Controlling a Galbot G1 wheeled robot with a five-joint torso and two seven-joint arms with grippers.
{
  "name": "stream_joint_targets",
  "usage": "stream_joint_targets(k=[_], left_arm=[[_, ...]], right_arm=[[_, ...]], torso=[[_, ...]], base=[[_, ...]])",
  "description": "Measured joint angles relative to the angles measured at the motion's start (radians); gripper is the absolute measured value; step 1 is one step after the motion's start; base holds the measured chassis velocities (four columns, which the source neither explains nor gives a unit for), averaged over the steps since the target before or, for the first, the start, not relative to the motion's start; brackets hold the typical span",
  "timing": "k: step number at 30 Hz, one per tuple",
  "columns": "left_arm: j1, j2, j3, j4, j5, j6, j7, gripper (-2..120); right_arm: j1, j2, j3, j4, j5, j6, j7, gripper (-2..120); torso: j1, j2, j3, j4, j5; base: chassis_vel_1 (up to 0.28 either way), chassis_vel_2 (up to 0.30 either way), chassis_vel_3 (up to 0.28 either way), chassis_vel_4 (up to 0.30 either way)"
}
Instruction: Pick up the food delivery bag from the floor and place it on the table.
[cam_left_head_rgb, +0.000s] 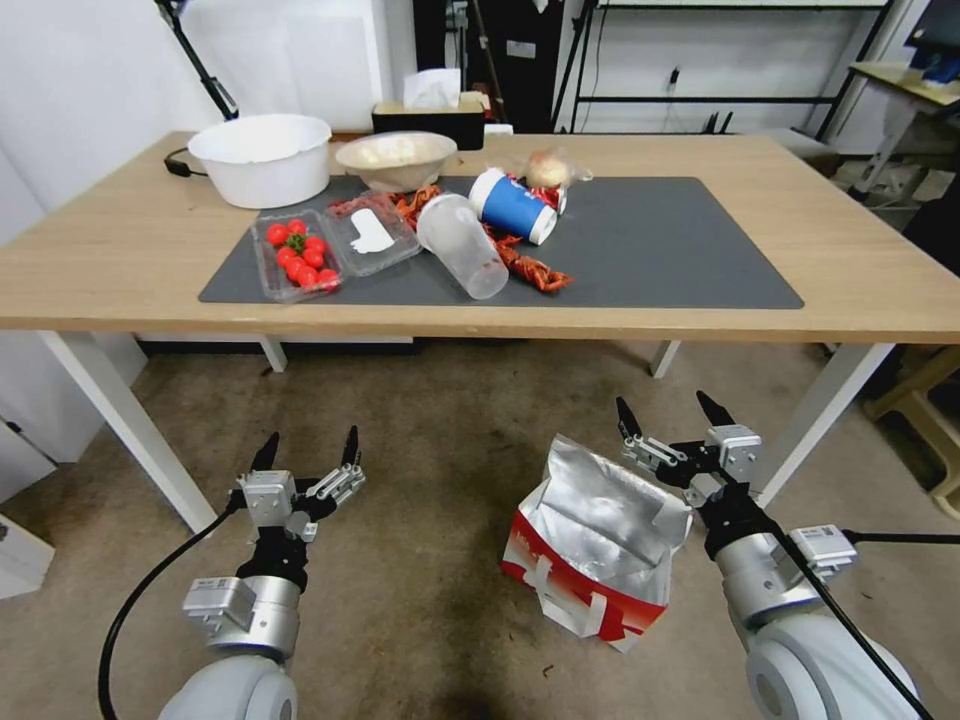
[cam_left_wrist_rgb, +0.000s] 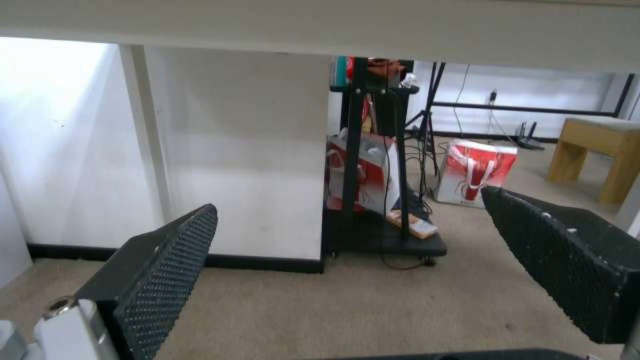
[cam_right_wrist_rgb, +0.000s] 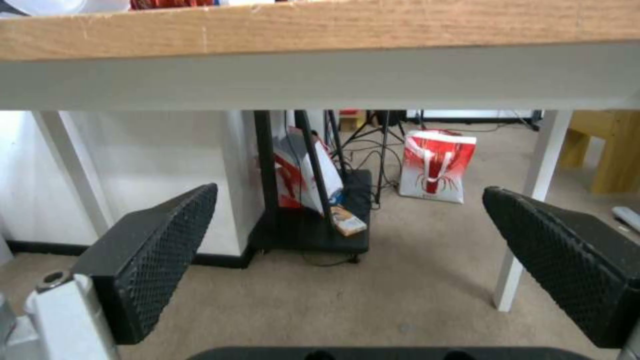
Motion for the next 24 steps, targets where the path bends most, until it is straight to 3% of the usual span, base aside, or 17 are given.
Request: stream_joint_targets(k=[11,24], left_arm=[[0.001,0.0,0.003,0.006,0.001,-0.004,0.002,99],[0.0,0.0,0.003,0.007,0.001,-0.004,0.003,99]], right_arm=[[0.0,-0.002,-0.001,-0.001,0.0,0.003,-0.001,100],[0.0,-0.003,-0.001,-0.001,0.0,0.003,-0.002,100]], torso=[[-0.022,-0.063,-0.041,0.0,0.0],[-0.031,-0.09,-0.058,0.0,0.0001]], base=[[0.0,0.0,0.0,0.0],[0.0,0.0,0.0,0.0]])
